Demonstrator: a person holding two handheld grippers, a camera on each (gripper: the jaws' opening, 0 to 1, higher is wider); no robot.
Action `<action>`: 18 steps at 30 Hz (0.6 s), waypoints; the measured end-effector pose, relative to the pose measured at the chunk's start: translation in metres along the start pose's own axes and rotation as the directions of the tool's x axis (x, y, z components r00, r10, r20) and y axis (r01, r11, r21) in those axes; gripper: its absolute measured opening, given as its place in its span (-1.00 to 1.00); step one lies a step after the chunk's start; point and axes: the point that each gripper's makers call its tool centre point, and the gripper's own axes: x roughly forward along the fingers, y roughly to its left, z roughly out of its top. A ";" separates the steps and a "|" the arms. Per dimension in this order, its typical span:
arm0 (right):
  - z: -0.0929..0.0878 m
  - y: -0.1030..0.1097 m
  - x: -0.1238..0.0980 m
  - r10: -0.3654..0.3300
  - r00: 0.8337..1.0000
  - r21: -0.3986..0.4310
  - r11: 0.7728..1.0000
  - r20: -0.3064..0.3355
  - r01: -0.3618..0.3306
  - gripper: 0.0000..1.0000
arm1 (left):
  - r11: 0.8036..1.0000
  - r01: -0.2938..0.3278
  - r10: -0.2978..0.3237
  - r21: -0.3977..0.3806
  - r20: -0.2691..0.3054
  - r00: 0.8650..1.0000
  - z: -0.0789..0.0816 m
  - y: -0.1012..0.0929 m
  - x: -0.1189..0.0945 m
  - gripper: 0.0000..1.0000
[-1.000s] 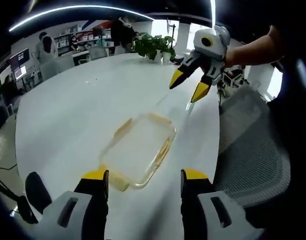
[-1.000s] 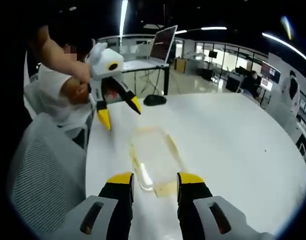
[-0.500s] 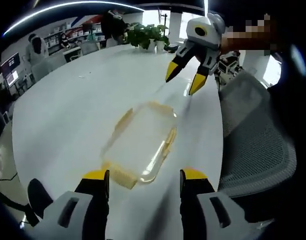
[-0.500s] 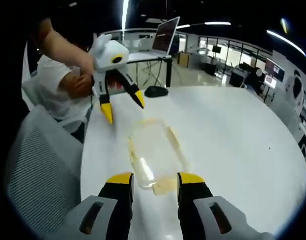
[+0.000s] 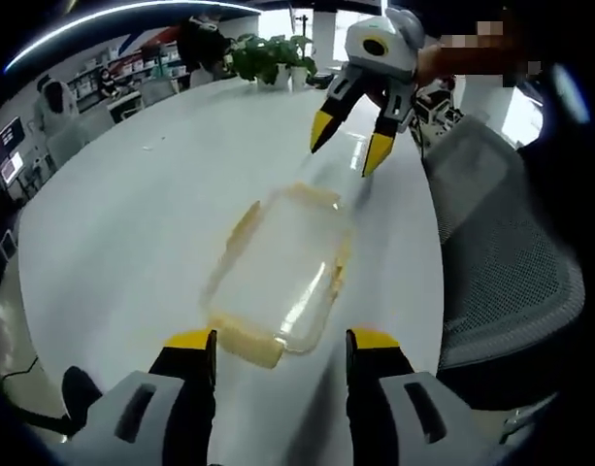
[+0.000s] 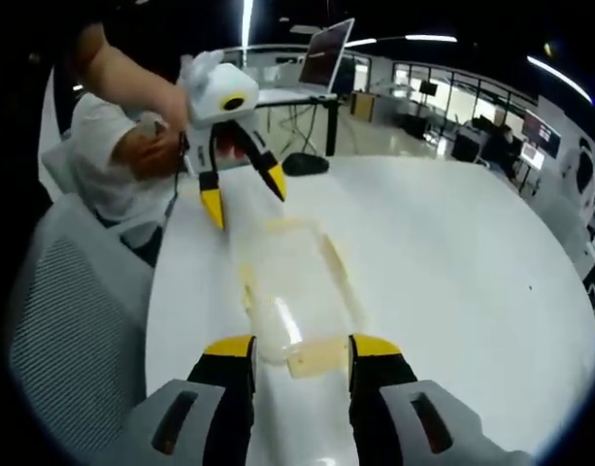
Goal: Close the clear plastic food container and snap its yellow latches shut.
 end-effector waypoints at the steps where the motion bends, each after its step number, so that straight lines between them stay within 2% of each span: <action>1: 0.000 0.000 0.001 0.001 1.000 0.000 1.000 -0.002 -0.001 -0.27 | 1.000 0.005 -0.005 0.000 -0.002 1.000 -0.001 0.000 0.001 0.06; 18: -0.018 -0.003 0.012 0.031 0.996 -0.057 0.998 -0.089 -0.036 -0.21 | 0.994 0.022 -0.014 0.105 -0.080 0.997 -0.011 0.013 0.009 0.08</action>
